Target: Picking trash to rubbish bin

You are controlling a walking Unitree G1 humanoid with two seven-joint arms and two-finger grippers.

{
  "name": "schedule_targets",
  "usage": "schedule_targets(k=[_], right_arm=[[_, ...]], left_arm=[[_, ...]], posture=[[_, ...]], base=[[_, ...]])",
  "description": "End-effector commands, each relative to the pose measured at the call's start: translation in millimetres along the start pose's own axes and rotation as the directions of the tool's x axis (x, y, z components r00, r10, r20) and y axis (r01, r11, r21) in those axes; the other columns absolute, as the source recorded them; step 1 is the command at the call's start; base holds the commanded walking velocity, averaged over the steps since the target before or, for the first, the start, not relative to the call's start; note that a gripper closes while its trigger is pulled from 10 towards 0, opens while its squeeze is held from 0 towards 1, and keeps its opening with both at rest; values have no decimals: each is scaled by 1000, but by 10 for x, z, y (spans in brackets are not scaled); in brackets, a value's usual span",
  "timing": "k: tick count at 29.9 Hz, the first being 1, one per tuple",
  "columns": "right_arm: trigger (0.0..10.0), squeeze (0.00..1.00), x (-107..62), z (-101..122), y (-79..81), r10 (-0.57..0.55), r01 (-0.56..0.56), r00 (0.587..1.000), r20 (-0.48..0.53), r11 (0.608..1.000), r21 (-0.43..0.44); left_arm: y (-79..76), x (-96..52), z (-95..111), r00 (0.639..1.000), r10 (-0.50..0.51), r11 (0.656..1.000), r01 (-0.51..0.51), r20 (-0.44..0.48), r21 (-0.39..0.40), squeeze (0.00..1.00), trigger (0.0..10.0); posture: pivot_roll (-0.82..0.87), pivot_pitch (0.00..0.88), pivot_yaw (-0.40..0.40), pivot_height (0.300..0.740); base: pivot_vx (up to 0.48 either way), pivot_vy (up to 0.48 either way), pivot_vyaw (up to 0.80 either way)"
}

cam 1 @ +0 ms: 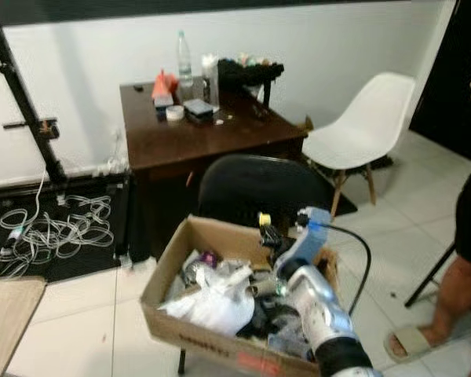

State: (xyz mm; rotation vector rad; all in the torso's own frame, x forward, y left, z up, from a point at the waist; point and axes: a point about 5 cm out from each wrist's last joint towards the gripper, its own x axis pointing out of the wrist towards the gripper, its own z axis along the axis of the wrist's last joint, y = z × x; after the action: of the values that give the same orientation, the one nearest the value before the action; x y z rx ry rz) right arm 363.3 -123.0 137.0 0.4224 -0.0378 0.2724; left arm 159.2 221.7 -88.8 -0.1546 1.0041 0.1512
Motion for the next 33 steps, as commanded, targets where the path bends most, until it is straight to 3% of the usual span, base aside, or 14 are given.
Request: schedule_targets(k=[1,15,16,17,18,25,31,32,33], right_arm=[[10000,0,-34,-34,-68,-26,26,1000,-16,1000,4],[10000,4,-129,-173,-159,-19,19,998,-63,1000,13],[10000,914,-142,-191,-161,-16,17,998,-63,1000,18],[10000,914,-142,-191,-161,-16,17,998,-63,1000,18],[10000,1000,-150,-202,-163,-15,16,998,-62,1000,21],[10000,1000,-187,-244,-287,-106,106,991,-78,994,0],[10000,1000,-434,-320,-762,-356,349,927,-116,934,-80],[10000,1000,-434,-320,-762,-356,349,927,-116,934,-80],[10000,0,-696,-380,-1084,-507,488,850,-146,860,-148]], left_arm=[[-30,7,13,1000,-4,1000,4,4,1,0,10000],[-22,1,-21,1000,-2,1000,2,-6,17,0,10000],[-18,0,-24,1000,-2,1000,2,-7,19,0,10000],[-18,0,-24,1000,-2,1000,2,-7,19,0,10000],[-17,0,-25,1000,-2,1000,2,-7,20,0,10000],[-1,-6,-44,1000,0,1000,0,-14,29,0,10000],[9,-11,-64,1000,1,1000,-1,-20,31,0,10000],[9,-11,-64,1000,1,1000,-1,-20,31,0,10000],[9,-13,-80,1000,1,1000,0,-25,30,0,10000]], posture=[[-159,68,88,740],[-165,79,93,740],[-163,82,93,740],[-163,82,93,740],[-163,82,93,740],[-162,85,99,740],[-164,93,96,740],[-164,93,96,740],[-165,97,93,740]], base=[[0,0,-800],[0,0,-111],[0,0,0],[0,0,0],[0,0,0],[0,0,0],[0,0,0],[0,0,0],[0,0,0]])
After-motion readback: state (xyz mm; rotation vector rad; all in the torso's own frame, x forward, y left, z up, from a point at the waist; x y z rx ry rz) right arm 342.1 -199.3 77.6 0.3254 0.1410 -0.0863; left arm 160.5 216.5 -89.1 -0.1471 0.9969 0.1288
